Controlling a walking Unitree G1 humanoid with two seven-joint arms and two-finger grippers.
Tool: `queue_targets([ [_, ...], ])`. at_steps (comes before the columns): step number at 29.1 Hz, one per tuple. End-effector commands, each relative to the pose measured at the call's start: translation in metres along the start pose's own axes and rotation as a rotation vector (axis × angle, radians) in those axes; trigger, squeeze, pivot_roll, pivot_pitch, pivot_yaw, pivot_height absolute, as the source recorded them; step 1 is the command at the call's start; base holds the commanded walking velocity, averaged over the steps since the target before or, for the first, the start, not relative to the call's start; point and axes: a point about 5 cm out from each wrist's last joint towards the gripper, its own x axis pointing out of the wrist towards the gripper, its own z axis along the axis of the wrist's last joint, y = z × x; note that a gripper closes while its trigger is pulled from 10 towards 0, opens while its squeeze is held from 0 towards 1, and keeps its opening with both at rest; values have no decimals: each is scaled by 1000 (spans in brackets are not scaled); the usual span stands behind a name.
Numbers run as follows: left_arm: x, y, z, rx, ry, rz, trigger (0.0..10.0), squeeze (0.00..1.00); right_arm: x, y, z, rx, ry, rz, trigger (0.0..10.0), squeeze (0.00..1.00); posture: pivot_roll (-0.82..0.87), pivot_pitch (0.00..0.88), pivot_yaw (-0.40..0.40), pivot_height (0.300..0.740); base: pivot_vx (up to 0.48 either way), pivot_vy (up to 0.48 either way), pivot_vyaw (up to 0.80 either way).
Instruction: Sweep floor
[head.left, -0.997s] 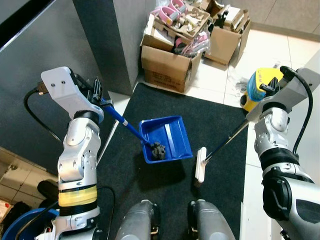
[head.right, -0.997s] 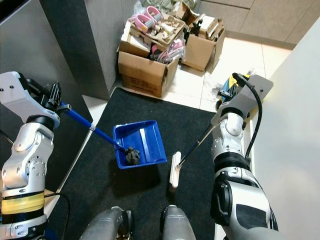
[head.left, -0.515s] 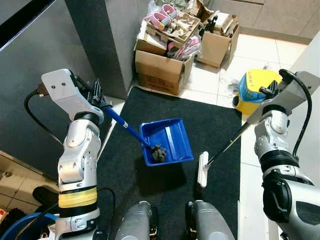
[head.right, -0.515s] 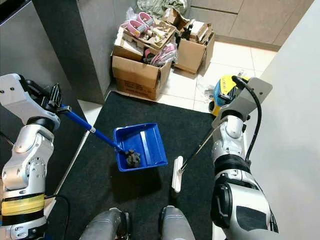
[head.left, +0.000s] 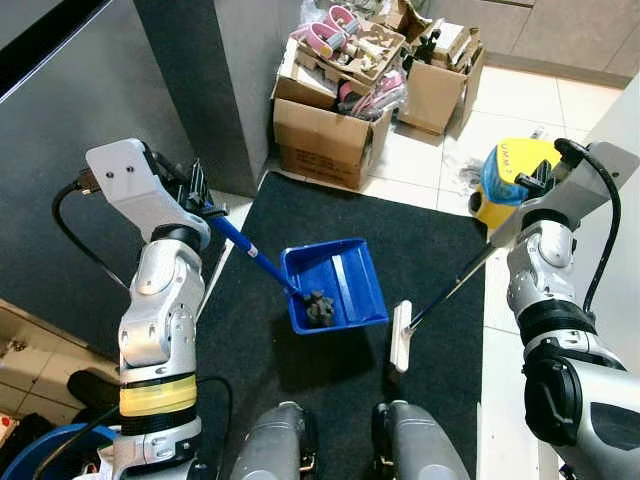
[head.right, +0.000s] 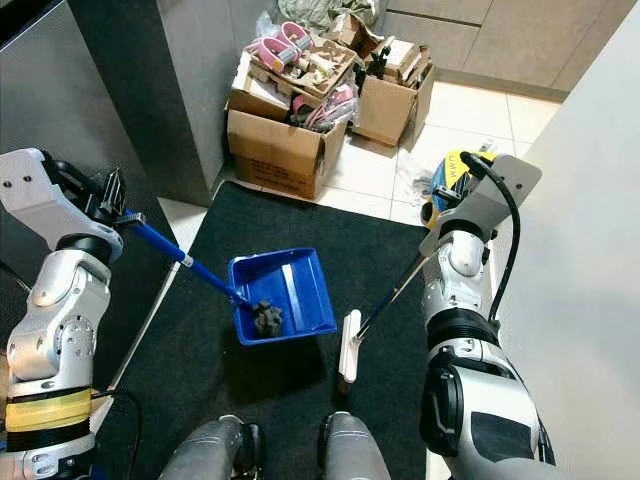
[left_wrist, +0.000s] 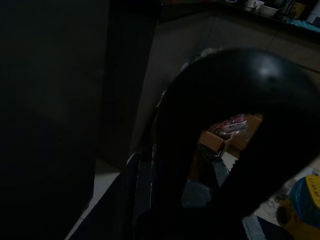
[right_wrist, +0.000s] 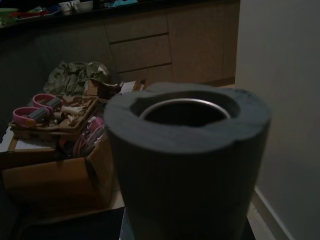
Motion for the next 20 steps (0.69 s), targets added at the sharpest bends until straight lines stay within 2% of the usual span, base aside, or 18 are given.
queue_targets([
  [1, -1, -4, 9, -16, -56, -11, 10000, 0, 1, 0, 4, -14, -17, 7, 10000, 0, 51, 0, -57, 740, -454, 0, 0],
  [20, -2, -3, 9, -16, -58, -4, 10000, 0, 2, 1, 4, -13, -12, 11, 10000, 0, 56, 0, -61, 740, -454, 0, 0],
])
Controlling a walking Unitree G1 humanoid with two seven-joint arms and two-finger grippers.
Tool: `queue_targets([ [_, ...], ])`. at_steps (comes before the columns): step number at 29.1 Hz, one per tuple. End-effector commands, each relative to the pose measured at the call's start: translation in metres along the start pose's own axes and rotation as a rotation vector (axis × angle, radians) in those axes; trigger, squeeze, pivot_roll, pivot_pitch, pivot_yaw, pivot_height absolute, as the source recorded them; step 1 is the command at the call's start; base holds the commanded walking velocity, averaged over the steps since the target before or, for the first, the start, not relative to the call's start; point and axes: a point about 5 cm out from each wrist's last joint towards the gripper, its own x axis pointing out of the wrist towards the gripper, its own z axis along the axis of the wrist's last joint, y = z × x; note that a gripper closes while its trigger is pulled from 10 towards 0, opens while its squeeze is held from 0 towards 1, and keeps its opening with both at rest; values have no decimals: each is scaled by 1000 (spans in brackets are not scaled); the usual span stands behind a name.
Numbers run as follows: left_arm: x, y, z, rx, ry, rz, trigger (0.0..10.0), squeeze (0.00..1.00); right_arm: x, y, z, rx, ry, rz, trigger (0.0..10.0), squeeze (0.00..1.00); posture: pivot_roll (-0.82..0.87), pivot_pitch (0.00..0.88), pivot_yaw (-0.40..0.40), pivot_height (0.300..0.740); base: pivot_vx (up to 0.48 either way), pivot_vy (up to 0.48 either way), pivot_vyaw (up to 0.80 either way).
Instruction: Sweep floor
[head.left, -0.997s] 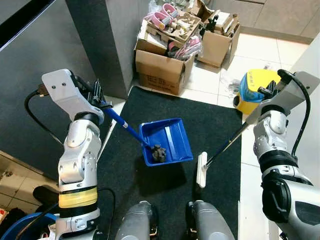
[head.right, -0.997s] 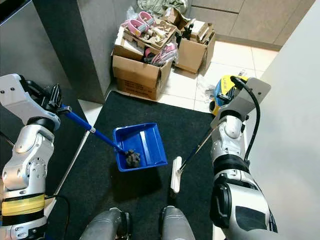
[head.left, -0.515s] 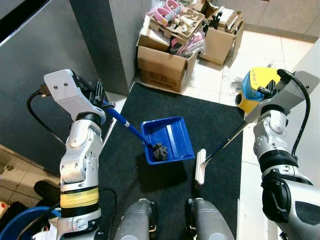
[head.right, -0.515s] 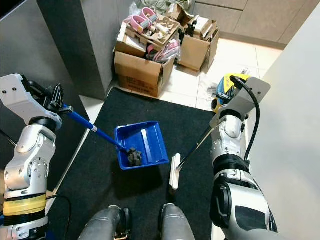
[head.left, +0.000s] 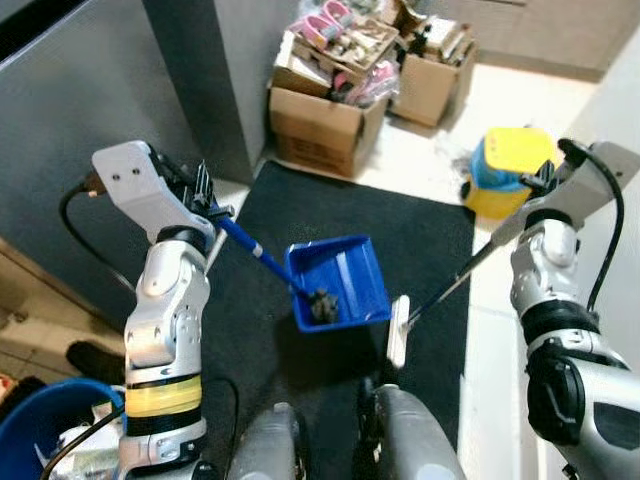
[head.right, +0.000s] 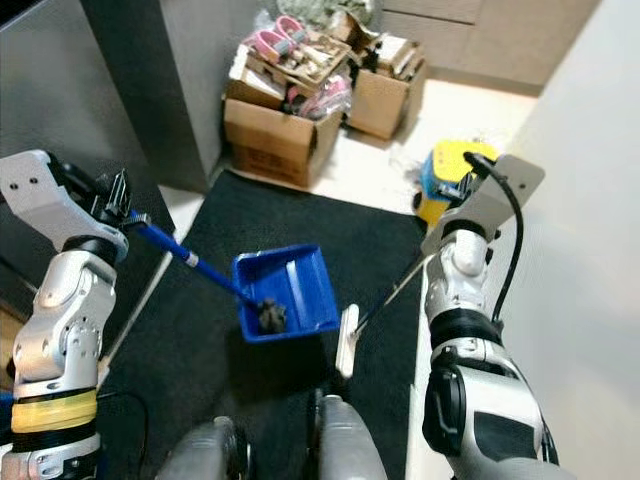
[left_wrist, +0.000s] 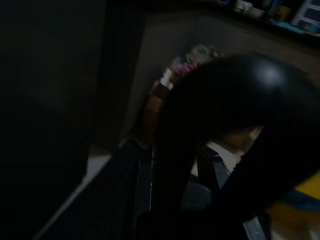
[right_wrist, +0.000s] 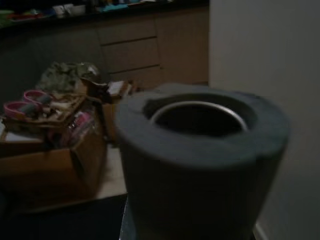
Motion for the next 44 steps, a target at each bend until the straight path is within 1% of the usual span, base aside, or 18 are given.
queue_targets([
  [1, 0, -3, 12, -3, -65, -8, 10000, 0, 3, 1, 6, -9, -19, 10, 10000, 0, 56, 0, -61, 740, -458, 0, 0],
  [32, -2, 0, 13, 1, -65, -3, 10000, 0, 1, 3, 3, -9, -11, 14, 10000, 0, 65, 0, -60, 740, -454, 0, 0],
  [44, -2, -1, 13, -2, -61, -3, 10000, 0, 0, 2, 2, -9, -10, 9, 10000, 0, 63, 0, -56, 740, 0, 0, 0],
])
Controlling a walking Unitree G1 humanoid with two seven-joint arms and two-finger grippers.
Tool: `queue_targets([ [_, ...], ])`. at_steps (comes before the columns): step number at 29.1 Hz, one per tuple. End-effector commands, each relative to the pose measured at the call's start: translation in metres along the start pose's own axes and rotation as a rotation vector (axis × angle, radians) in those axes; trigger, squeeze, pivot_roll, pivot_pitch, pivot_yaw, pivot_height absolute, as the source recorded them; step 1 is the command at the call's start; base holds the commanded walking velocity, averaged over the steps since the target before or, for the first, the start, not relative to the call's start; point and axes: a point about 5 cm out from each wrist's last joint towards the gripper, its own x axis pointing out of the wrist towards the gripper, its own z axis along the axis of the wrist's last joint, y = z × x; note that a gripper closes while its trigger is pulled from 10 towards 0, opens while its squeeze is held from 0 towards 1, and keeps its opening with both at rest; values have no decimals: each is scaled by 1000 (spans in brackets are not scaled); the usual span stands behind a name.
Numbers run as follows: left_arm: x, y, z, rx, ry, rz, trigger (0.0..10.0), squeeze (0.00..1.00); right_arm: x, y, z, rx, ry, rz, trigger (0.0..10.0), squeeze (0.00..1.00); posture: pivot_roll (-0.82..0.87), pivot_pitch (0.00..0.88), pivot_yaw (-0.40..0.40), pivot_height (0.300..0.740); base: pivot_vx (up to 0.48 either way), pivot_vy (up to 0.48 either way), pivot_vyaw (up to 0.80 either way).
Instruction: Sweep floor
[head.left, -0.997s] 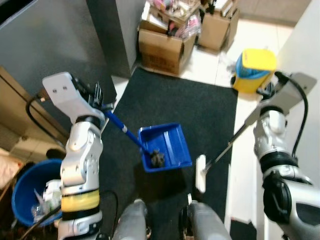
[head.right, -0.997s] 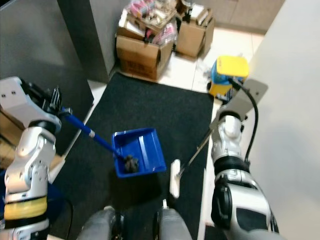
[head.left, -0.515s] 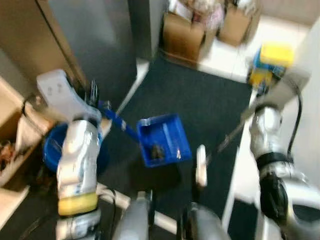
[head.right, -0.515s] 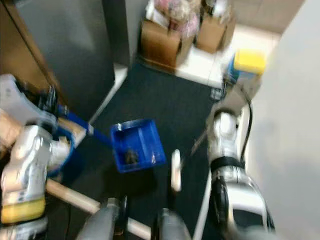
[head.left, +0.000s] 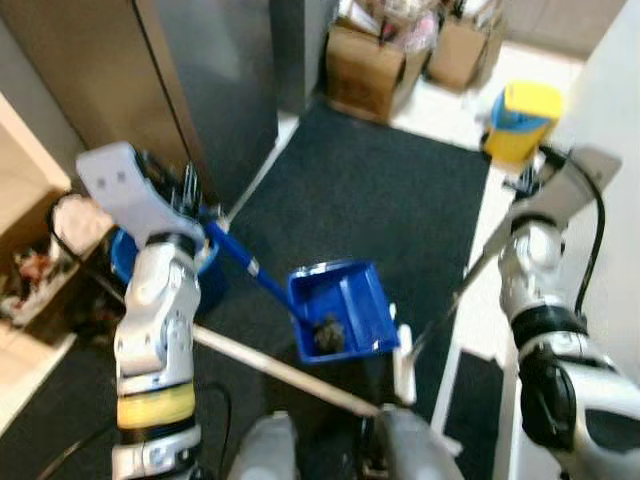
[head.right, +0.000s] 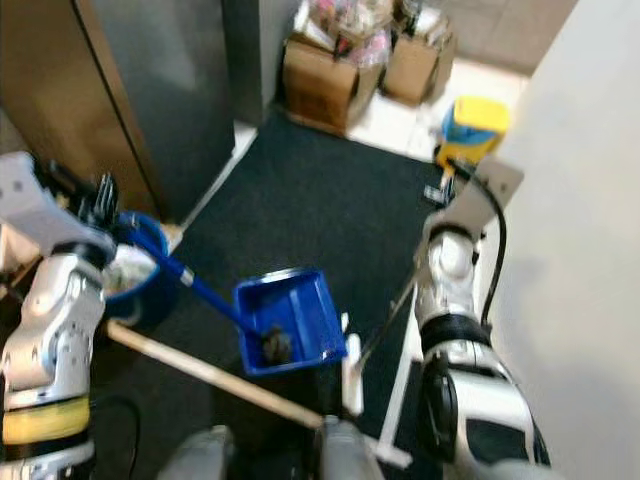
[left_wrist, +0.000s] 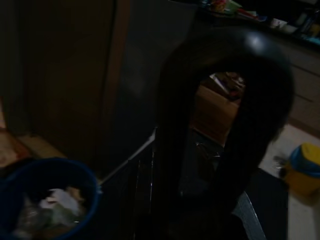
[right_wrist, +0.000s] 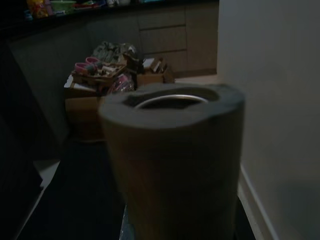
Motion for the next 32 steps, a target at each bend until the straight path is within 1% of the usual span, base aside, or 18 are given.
queue_targets([
  [1, 2, -7, 10, -15, -46, -28, 10000, 0, 5, -2, 12, 5, -42, -8, 10000, 0, 64, 0, -56, 740, 0, 0, 0],
  [12, 0, -7, 8, -20, -42, -27, 10000, 0, 5, 1, 12, 3, -43, 6, 10000, 0, 69, 0, -65, 740, 0, 0, 0],
  [15, -1, -7, 8, -17, -44, -20, 10000, 0, 6, 4, 14, 12, -46, 48, 10000, 0, 70, 0, -67, 740, 0, 0, 800],
  [20, 0, -6, 10, -12, -53, -16, 10000, 0, 6, 6, 15, 13, -48, 57, 10000, 0, 70, 0, -67, 740, 0, 0, 800],
  [26, 6, -3, 31, 46, -118, -22, 10000, 0, 7, 4, 16, 12, -51, 50, 10000, 0, 72, 0, -68, 740, 0, 0, 800],
  [28, 9, -2, 40, 52, -144, -29, 10000, 0, 7, 4, 16, 12, -51, 46, 10000, 0, 74, 0, -67, 740, 0, 0, 800],
  [32, 10, -5, 49, 57, -165, -57, 10000, 0, 7, 3, 16, 13, -52, 41, 10000, 0, 73, 0, -64, 740, 0, 0, 800],
])
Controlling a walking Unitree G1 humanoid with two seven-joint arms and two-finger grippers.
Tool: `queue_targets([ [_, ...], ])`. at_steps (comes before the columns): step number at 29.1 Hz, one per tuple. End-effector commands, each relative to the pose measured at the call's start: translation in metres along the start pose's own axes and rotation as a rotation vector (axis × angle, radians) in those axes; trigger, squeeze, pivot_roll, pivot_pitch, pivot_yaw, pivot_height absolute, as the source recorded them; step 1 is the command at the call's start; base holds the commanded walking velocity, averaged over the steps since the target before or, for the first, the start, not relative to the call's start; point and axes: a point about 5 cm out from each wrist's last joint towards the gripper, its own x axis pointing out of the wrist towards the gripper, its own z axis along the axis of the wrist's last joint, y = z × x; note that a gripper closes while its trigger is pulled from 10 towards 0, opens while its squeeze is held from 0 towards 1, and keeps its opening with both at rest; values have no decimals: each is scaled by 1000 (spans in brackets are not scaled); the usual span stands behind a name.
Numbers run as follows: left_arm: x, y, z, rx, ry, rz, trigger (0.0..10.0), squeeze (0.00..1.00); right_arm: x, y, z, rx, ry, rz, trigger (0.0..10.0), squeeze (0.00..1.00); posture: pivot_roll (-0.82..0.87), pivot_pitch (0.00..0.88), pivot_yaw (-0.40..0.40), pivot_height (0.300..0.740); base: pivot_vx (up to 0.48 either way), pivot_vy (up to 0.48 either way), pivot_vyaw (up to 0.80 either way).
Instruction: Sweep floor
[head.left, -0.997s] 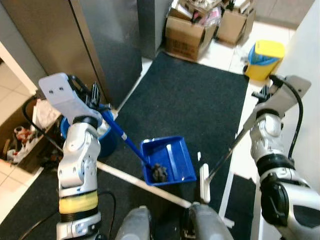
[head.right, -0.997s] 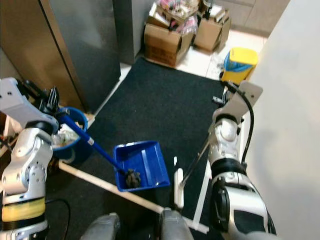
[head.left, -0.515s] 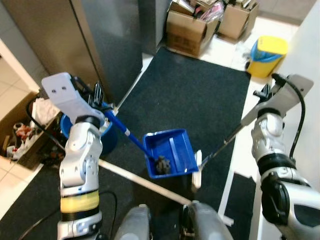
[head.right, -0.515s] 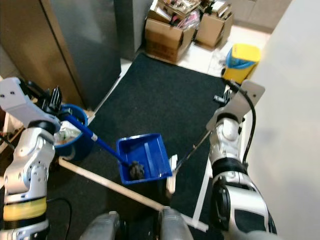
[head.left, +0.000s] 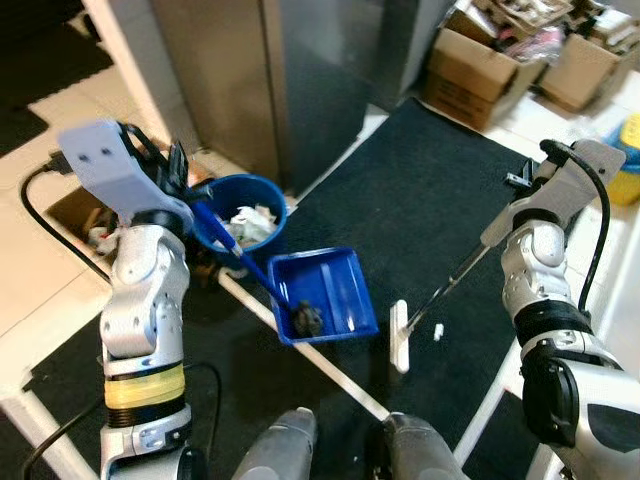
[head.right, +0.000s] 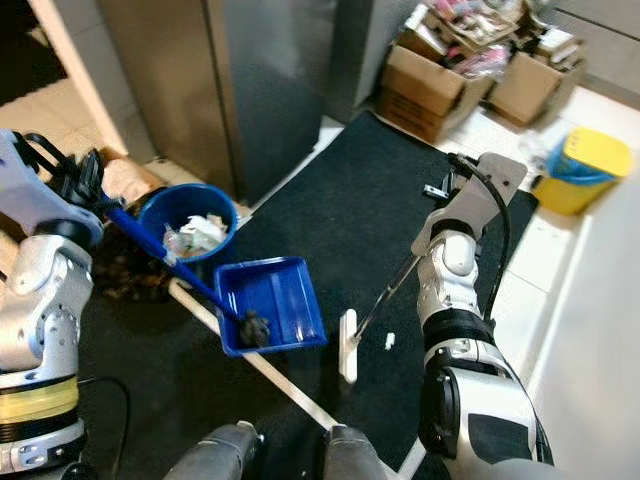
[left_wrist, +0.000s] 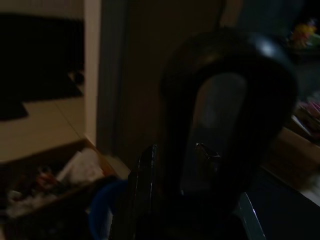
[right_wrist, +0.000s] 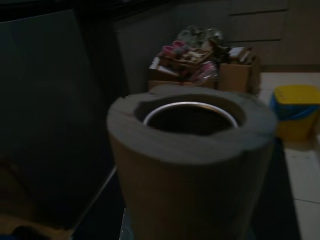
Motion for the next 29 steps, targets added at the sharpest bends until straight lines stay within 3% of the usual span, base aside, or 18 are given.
queue_targets([
  [1, 2, -7, 15, -2, -57, -50, 10000, 0, 3, -2, 8, 7, -30, -12, 10000, 0, 72, 0, -63, 740, 0, 0, 800],
  [19, 1, -12, 7, -11, -22, -60, 10000, 0, 3, -5, 8, 8, -28, -24, 10000, 0, 69, 0, -67, 740, 0, 0, 796],
  [29, 4, -18, 10, 21, -23, -119, 10000, 0, 4, -6, 10, 31, -32, -68, 10000, 0, 66, 0, -64, 740, 0, 0, 48],
])
